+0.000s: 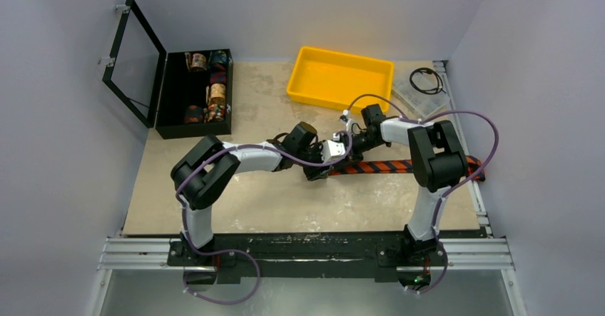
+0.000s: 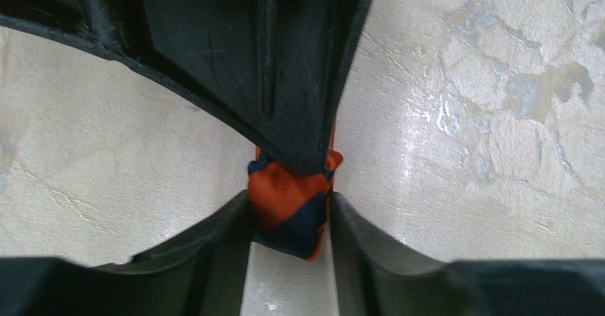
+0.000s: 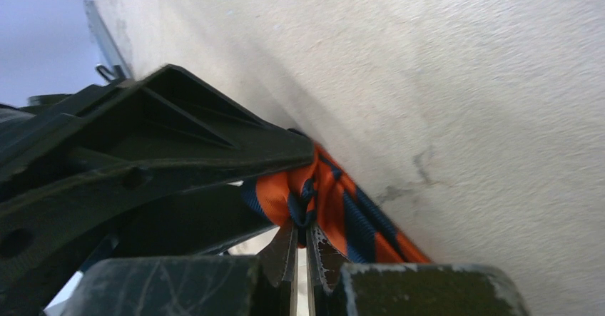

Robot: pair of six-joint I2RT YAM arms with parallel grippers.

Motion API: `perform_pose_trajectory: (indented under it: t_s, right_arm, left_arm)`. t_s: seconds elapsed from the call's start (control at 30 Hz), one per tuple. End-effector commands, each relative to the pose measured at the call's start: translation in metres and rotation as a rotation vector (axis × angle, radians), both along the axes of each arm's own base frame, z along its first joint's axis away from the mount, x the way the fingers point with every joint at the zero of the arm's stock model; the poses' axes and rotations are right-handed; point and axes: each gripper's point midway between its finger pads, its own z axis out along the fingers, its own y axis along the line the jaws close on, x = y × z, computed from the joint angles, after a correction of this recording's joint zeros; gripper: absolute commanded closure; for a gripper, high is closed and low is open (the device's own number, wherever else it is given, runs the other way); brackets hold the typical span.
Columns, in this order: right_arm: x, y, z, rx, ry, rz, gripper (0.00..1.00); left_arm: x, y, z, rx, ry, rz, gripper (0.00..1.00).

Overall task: Roll the ties
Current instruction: Roll the tie at the center of the board.

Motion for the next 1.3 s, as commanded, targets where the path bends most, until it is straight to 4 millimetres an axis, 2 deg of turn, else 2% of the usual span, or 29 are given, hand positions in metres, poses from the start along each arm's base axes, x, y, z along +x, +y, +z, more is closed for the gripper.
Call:
perform_pose_trajectory:
  t_s: [0.0,0.13,0.3,0.43,0.67,0.8,0.93,1.0,1.1,1.2,1.23,1.27]
  right_arm:
    - [0.012,-0.011,-0.022,-0.104,-0.061,0.042,1.0]
    - [0.008,-0.02,-0.039,-0.167,-0.046,0.051,1.0]
    - [0.007,-0.024,-0.047,-0.19,-0.043,0.054,1.0]
    - [0.006,-0.025,-0.043,-0.189,-0.074,0.061,1.0]
    - [0.006,-0.022,-0.035,-0.169,-0.134,0.078,1.0]
    - [0.007,-0.02,-0.032,-0.167,-0.163,0.092,1.0]
    - [0.007,-0.019,-0.033,-0.173,-0.178,0.105,1.0]
    - [0.006,-0.02,-0.033,-0.178,-0.179,0.108,1.0]
    - [0.006,-0.017,-0.029,-0.163,-0.168,0.102,1.0]
    - [0.004,-0.009,-0.019,-0.113,-0.138,0.092,1.0]
    - [0.004,-0.007,-0.015,-0.091,-0.126,0.087,0.98]
    - [0.003,-0.003,-0.011,-0.067,-0.113,0.08,0.92]
  left_arm:
    - [-0.017,0.023,-0.021,0.038,0.065,-0.009,0.45]
    - [-0.008,0.011,0.006,-0.09,-0.001,-0.036,0.38]
    - [-0.002,0.003,0.02,-0.147,-0.051,-0.049,0.36]
    - [0.007,0.003,0.014,-0.128,-0.052,-0.01,0.36]
    - [0.015,-0.011,0.008,-0.12,-0.014,0.003,0.34]
    - [0.015,-0.014,0.001,-0.099,-0.011,-0.022,0.34]
    - [0.001,-0.011,-0.007,-0.086,0.013,-0.102,0.31]
    - [-0.006,-0.009,-0.008,-0.077,0.012,-0.147,0.39]
    - [-0.012,-0.003,-0.013,-0.043,0.015,-0.165,0.59]
    - [-0.013,0.004,-0.02,-0.002,-0.02,-0.169,0.68]
    - [-0.015,0.006,-0.02,0.009,-0.034,-0.171,0.7]
    - [-0.015,0.008,-0.021,0.021,-0.043,-0.166,0.71]
